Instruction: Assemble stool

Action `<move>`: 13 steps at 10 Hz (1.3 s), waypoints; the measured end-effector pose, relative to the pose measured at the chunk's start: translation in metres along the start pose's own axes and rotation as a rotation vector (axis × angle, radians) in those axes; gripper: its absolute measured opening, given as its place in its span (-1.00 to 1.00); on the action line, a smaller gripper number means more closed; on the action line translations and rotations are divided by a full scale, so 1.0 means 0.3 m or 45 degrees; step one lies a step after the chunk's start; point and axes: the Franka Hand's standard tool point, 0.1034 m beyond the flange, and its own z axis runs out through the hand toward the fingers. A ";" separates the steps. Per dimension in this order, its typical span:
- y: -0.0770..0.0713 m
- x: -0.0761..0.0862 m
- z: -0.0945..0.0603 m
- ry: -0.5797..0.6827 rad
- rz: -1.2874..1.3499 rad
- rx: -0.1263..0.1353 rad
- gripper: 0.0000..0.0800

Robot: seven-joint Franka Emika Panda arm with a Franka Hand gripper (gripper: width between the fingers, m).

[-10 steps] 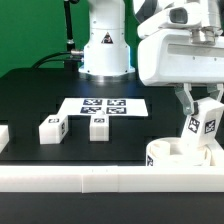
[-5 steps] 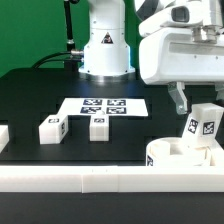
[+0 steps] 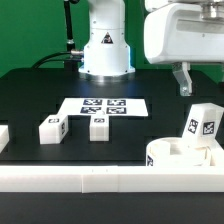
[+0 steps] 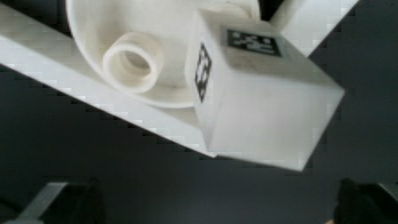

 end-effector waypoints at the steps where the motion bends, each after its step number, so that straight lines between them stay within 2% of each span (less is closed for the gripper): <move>1: -0.001 -0.003 0.002 -0.003 0.000 0.001 0.62; 3: -0.012 -0.012 0.007 -0.070 -0.002 0.021 0.62; 4: -0.006 -0.011 0.009 -0.071 -0.017 0.020 0.62; 5: -0.026 -0.042 0.015 -0.206 0.002 0.053 0.62; 6: -0.041 -0.035 0.006 -0.341 -0.002 0.084 0.62; 7: -0.037 -0.013 0.010 -0.379 -0.004 0.092 0.62; 8: -0.048 -0.038 0.008 -0.502 0.006 0.111 0.62; 9: -0.041 -0.017 0.012 -0.470 -0.013 0.107 0.62; 11: -0.038 -0.018 0.015 -0.461 -0.098 0.116 0.62; 13: -0.037 0.004 0.023 -0.397 -0.567 0.152 0.62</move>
Offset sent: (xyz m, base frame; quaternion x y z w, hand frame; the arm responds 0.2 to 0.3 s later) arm 0.0032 -0.0028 -0.0049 0.0101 -0.0175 -0.0382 0.9991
